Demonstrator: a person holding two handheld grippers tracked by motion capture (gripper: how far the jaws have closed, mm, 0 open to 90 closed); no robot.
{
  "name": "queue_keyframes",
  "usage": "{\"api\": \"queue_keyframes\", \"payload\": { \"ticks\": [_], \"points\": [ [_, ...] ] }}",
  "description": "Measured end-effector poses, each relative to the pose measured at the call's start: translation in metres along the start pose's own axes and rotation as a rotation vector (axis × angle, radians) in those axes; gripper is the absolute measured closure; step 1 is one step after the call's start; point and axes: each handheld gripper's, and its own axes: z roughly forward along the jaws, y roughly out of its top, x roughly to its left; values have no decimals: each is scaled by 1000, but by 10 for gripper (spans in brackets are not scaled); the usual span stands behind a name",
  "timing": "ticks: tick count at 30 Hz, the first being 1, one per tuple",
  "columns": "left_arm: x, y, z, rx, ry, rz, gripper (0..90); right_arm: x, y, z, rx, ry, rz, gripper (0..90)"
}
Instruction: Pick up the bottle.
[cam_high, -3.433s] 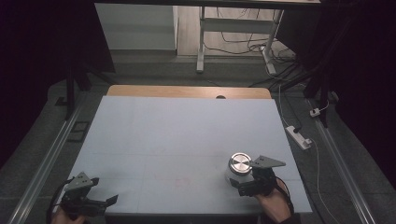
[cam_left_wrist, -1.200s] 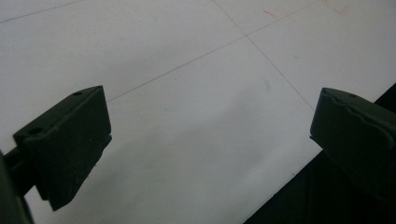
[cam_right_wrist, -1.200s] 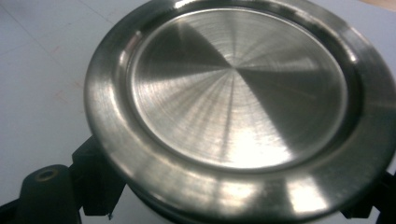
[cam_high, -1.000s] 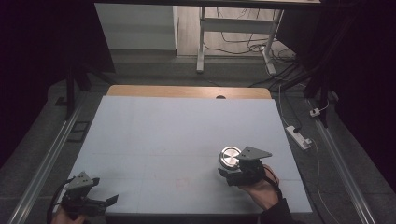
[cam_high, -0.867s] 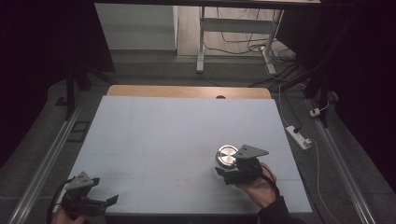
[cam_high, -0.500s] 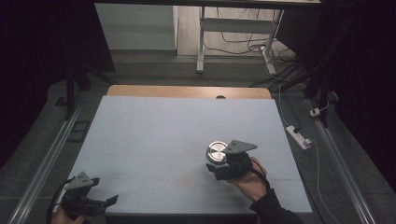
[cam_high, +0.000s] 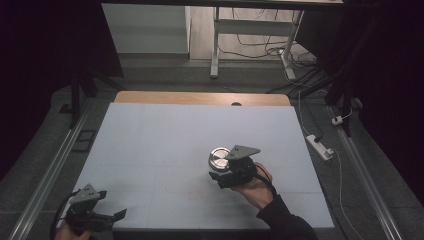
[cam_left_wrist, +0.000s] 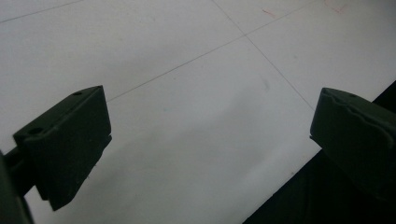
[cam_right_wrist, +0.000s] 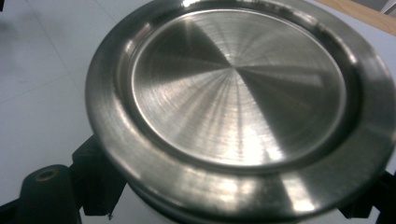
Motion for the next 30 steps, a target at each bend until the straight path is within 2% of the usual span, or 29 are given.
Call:
{"api": "queue_keyframes", "payload": {
  "ticks": [7, 18, 30],
  "points": [
    [0, 0, 0, 3, -3, -1, 0, 3, 7, 11, -2, 30, 4, 151],
    [1, 0, 0, 3, -6, -1, 0, 11, 19, 28, 10, 55, -42, 151],
    [1, 0, 0, 5, -9, -2, 0, 20, 26, 38, 12, 73, -58, 151]
  ]
}}
